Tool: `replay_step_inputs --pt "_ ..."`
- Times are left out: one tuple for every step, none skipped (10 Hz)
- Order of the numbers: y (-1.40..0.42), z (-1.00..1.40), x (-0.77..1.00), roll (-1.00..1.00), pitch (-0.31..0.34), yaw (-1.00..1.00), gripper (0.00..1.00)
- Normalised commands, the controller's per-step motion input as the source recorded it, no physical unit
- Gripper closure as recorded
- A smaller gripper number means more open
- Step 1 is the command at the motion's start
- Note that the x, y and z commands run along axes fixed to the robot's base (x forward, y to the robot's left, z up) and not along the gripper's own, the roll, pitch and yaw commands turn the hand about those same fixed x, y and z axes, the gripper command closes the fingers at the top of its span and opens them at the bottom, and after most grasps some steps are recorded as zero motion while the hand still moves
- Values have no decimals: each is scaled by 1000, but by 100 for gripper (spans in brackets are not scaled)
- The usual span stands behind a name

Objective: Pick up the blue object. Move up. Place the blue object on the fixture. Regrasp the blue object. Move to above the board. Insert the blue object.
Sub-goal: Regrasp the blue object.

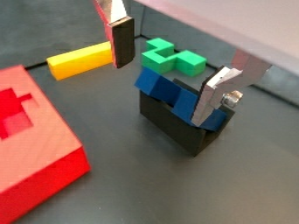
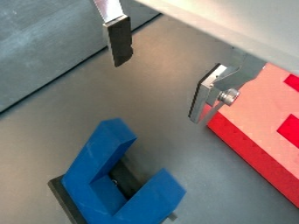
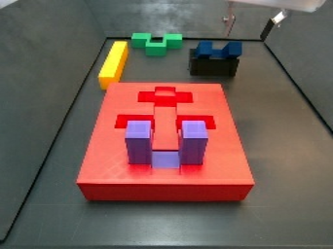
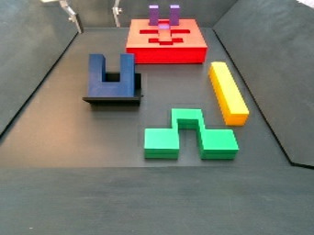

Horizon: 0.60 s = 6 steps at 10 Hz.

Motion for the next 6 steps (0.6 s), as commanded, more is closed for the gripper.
replay_step_inputs --pt "-443 -66 0 880 0 180 0" --pt "-440 -49 -29 954 0 160 0" --pt "-431 -11 0 1000 37 123 0" --pt "-420 0 40 914 117 40 0" --pt "-420 0 46 791 120 9 0" --pt "-371 -86 149 451 94 51 0"
